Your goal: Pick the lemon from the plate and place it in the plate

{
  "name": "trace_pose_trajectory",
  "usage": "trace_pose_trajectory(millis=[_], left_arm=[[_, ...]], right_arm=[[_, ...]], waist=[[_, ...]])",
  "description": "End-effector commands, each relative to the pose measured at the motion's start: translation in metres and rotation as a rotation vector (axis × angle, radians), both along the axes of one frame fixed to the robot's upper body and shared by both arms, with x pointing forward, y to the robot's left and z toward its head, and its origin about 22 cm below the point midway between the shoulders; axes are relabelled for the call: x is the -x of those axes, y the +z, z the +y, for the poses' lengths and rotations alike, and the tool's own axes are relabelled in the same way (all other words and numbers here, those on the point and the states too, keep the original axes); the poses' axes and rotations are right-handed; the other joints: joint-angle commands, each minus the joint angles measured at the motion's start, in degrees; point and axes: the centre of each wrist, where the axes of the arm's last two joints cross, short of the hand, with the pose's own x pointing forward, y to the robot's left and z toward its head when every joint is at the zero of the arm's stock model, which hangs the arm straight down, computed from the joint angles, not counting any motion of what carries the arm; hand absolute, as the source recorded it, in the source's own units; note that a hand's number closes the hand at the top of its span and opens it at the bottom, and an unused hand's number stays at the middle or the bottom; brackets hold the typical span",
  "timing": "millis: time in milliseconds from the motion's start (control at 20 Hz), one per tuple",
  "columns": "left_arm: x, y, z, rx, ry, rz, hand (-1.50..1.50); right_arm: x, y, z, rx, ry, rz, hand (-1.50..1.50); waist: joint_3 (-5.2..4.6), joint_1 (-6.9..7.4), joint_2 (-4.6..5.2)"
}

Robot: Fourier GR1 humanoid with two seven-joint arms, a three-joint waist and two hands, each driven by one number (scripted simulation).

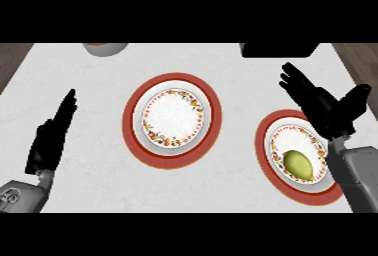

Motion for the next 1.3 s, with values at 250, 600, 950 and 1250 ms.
trace_pose_trajectory(millis=[250,600,950,1250], left_arm=[[0.017,-0.016,0.009,0.147,-0.012,-0.046,0.00],[0.035,-0.035,0.012,0.224,-0.052,-0.014,0.00],[0.040,-0.039,0.004,0.225,-0.105,-0.017,0.00],[0.036,-0.044,0.006,0.238,-0.104,-0.023,0.00]], right_arm=[[0.046,0.014,0.036,-0.510,0.296,-0.517,1.50],[0.107,-0.060,0.006,-0.436,-0.159,-0.849,-1.50],[0.187,-0.148,-0.029,-0.325,-0.289,-0.949,-1.50],[0.212,-0.146,-0.086,-0.086,-0.369,-0.850,-1.50]], waist=[[1.22,-1.19,-0.33],[1.33,-1.39,0.55],[1.25,0.49,0.81],[1.16,0.78,0.84]])
